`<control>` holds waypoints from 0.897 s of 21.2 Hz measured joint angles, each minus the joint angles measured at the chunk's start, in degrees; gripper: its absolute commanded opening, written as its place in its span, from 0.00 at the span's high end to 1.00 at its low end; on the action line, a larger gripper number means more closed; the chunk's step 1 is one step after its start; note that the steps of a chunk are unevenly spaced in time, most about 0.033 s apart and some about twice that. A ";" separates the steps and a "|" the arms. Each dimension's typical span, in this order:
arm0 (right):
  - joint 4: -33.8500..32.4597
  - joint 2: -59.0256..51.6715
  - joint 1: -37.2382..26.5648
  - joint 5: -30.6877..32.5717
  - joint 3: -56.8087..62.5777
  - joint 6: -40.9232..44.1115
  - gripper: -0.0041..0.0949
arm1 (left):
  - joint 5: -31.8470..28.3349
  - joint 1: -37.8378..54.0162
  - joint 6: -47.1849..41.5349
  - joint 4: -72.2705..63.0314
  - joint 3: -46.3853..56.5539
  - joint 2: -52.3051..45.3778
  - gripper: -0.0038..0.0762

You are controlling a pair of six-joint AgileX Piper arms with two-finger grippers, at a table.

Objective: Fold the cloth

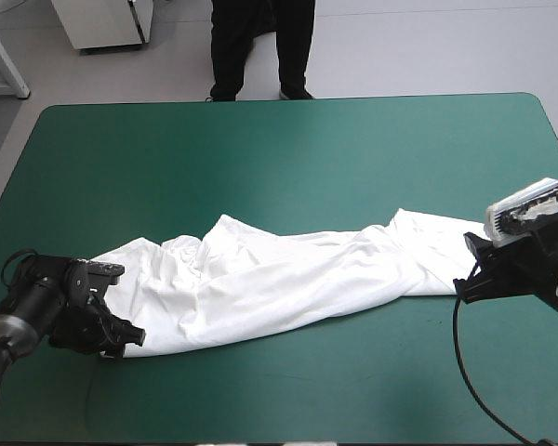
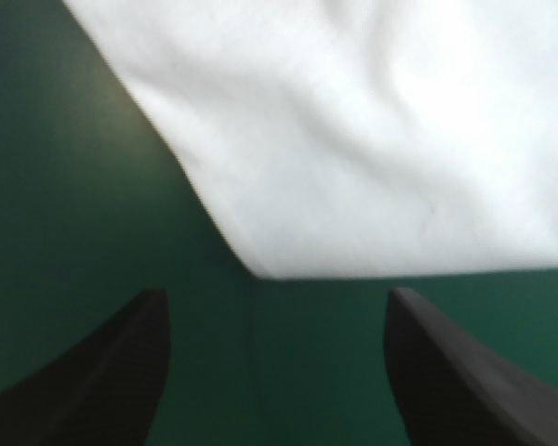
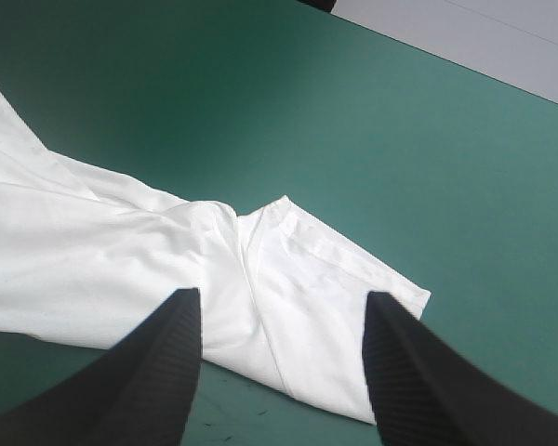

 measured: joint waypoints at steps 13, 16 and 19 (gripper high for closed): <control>-2.35 0.57 0.00 0.72 2.14 0.24 0.54 | -6.60 2.76 0.93 -5.07 -0.09 9.54 0.97; -5.30 1.69 0.00 1.57 8.63 1.40 0.54 | -6.84 2.76 2.63 -7.16 -0.11 9.83 0.96; -6.79 5.49 0.00 1.50 15.38 3.14 0.54 | -6.34 2.76 3.33 -7.28 -0.41 9.85 0.96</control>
